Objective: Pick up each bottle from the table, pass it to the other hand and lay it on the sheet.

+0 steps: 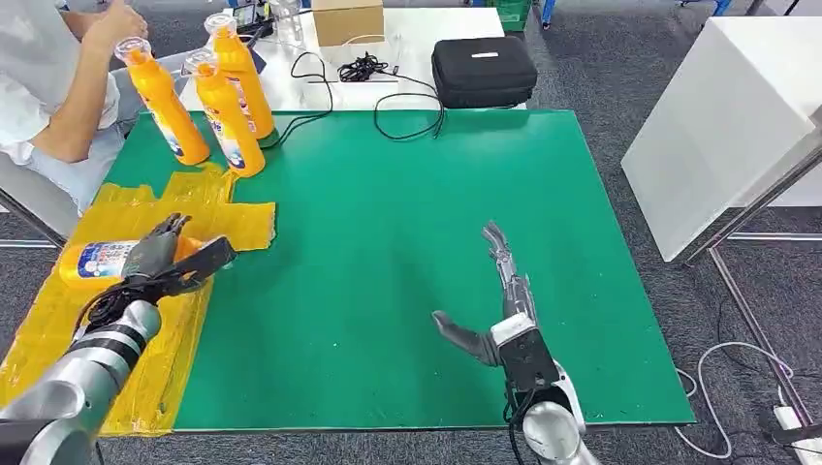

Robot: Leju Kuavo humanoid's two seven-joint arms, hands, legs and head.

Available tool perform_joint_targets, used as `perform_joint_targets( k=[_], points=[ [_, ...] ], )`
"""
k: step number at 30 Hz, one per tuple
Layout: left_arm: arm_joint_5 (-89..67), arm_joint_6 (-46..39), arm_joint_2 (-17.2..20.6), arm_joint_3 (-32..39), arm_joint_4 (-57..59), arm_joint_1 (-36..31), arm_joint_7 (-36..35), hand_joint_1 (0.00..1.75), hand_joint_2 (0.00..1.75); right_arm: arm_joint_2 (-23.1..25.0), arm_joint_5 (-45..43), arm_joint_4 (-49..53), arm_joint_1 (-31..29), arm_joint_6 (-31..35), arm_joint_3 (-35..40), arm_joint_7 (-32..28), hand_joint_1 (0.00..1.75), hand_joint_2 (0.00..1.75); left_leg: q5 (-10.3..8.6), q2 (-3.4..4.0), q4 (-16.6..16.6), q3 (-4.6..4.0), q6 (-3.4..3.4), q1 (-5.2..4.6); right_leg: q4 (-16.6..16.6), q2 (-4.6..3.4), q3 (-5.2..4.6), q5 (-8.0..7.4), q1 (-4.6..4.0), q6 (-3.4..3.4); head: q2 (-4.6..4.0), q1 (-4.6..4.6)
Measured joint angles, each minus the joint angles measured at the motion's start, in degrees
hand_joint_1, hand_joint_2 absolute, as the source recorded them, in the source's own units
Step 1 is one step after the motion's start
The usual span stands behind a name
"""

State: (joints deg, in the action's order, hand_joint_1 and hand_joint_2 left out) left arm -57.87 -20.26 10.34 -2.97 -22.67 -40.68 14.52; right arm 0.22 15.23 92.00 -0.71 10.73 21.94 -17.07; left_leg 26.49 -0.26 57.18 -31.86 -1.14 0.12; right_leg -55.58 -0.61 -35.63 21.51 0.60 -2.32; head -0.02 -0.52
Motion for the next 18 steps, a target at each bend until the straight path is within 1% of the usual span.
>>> perform_joint_targets(
  k=[2,5,6,7,8,10,13,14,15,18],
  points=[
    [4.1,0.1,-0.9,1.5,-2.0,0.4,2.8,0.0,1.75,0.0,0.0,-0.2,0.1,0.0,0.0,0.0,0.0,0.0,0.0,-0.01,0.0,0.0,0.0,0.0,0.0,0.0,0.01,0.0,0.0,0.0,0.0,0.02],
    [5.3,0.6,-1.6,2.2,-4.3,0.7,2.9,0.0,1.75,0.0,0.0,-0.2,0.4,0.0,0.0,0.0,0.0,0.0,0.0,0.01,0.0,-0.01,0.0,0.0,0.0,0.0,0.01,-0.01,0.01,0.0,0.0,0.0],
    [5.6,0.8,-1.7,2.4,-4.9,0.7,2.9,0.0,0.0,0.0,0.0,-0.3,0.5,0.0,0.0,0.0,0.0,0.0,0.0,0.01,0.0,-0.02,0.0,0.0,0.0,0.0,0.01,-0.01,0.01,-0.01,0.0,0.0],
    [5.9,0.9,-1.9,2.6,-5.2,0.8,3.0,0.0,0.0,0.0,0.0,-0.3,0.5,0.0,0.0,0.0,0.0,0.0,0.0,0.01,0.0,-0.01,0.0,0.0,0.0,-0.01,0.0,-0.01,0.0,-0.01,0.0,0.0],
    [7.0,1.2,-2.1,2.9,-6.0,1.1,3.8,0.0,1.75,0.0,0.0,-0.4,0.5,0.0,0.0,0.0,0.0,0.0,0.0,0.04,0.0,0.01,0.0,0.0,0.0,-0.02,-0.01,-0.01,0.0,-0.01,0.0,0.0],
    [15.7,4.7,-3.3,3.2,-11.7,3.7,7.5,0.0,1.75,0.2,0.2,-0.4,1.1,0.0,0.0,-0.1,0.0,0.0,0.0,0.01,0.0,0.0,0.0,-0.01,0.0,-0.01,-0.01,0.0,0.0,0.0,0.0,0.0],
    [28.6,11.4,-5.2,2.2,-27.9,11.7,7.1,0.0,1.75,1.0,0.3,-0.4,3.0,-0.1,0.0,-1.0,0.0,0.0,0.1,0.05,0.0,0.0,0.06,-0.01,0.0,-0.02,-0.02,0.03,0.01,0.0,0.0,0.0],
    [31.3,12.2,-5.6,1.2,-33.4,14.4,6.6,0.0,1.75,1.2,0.4,-0.3,3.6,0.0,0.0,-1.4,0.0,0.0,0.13,0.05,0.0,0.0,0.08,-0.01,0.0,-0.03,-0.03,0.04,0.01,0.0,0.0,-0.04],
    [33.8,12.4,-6.2,-0.6,-40.6,18.7,6.4,0.0,1.75,1.4,0.7,-0.2,4.3,0.1,0.0,-1.7,0.0,0.0,0.16,0.07,0.0,-0.04,0.07,-0.01,0.0,-0.03,-0.06,0.07,0.01,0.02,0.0,0.02],
    [37.4,11.2,-7.0,-5.2,-54.4,26.5,6.8,0.0,1.75,2.1,1.0,0.0,5.4,0.2,0.0,-1.9,0.0,0.0,0.25,0.07,0.0,-0.07,0.02,-0.04,0.1,-0.03,-0.09,0.09,0.03,0.02,0.0,0.0]
  ],
)
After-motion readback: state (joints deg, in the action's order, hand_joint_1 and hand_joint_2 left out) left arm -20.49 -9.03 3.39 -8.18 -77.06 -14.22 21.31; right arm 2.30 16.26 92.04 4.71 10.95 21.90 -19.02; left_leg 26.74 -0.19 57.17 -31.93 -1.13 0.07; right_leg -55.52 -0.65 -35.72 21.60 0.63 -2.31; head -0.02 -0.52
